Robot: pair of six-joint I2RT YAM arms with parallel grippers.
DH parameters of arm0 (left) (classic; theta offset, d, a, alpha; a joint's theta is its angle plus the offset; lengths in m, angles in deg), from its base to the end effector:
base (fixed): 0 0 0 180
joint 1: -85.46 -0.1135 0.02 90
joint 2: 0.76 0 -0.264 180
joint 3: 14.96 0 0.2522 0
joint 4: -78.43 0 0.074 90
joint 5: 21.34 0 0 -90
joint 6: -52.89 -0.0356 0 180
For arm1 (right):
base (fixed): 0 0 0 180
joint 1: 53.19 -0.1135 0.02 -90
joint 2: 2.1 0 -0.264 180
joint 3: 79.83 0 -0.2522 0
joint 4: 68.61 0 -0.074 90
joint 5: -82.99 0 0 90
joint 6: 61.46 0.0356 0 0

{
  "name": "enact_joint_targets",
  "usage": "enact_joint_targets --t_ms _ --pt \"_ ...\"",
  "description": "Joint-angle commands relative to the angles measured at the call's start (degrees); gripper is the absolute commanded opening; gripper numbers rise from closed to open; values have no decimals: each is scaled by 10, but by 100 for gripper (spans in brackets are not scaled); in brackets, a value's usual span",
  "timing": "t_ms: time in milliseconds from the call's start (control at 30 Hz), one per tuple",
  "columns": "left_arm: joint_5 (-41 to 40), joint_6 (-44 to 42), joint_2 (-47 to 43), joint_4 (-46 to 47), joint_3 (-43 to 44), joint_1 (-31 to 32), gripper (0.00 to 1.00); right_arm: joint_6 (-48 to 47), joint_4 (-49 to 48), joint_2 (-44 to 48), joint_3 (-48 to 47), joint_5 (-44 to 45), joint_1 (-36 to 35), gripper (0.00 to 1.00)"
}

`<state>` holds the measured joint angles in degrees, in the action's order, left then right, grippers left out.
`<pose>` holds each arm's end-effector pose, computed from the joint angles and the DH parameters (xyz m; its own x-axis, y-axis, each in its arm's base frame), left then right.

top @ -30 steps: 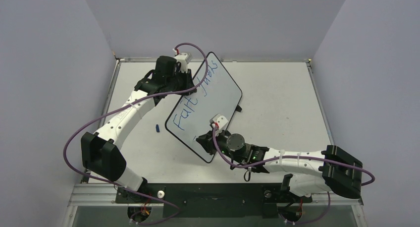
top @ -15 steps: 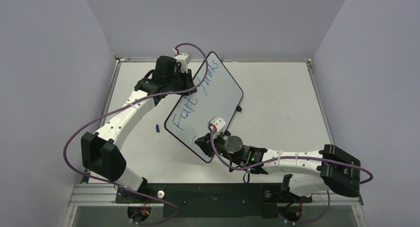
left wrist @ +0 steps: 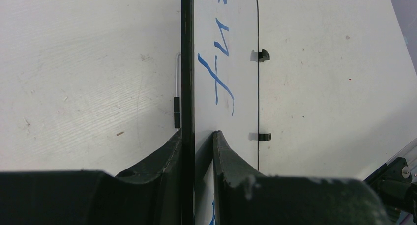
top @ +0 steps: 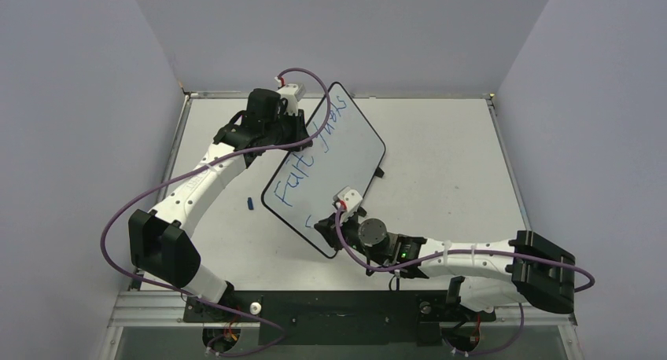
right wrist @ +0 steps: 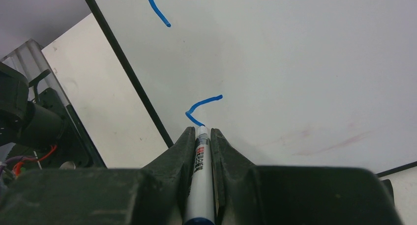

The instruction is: Write a sentence on the whiteboard

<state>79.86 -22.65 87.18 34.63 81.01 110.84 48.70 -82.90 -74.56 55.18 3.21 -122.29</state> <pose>0.3120 -0.1557 0.3489 -0.6519 0.0382 -0.7573 0.4131 0.8554 -0.3125 0.1024 0.2503 0.2240 -0.3720 -0.0233 -0.9279 -0.7772 0.5545 0.2976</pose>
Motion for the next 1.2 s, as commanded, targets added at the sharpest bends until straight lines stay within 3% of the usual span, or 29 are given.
enact_joint_targets --t_ms 0,700,933,1167 --pt "-79 -56 -6 31 18 -13 0 3 13 14 10 29 3 0" --pt "-79 -57 -9 31 17 -13 0 5 76 25 -48 55 46 0" --pt "-78 -55 -10 32 17 -14 0 -2 102 81 -71 23 66 0" --pt "-76 -54 -9 33 17 -15 0 -17 82 70 -76 -17 105 0"
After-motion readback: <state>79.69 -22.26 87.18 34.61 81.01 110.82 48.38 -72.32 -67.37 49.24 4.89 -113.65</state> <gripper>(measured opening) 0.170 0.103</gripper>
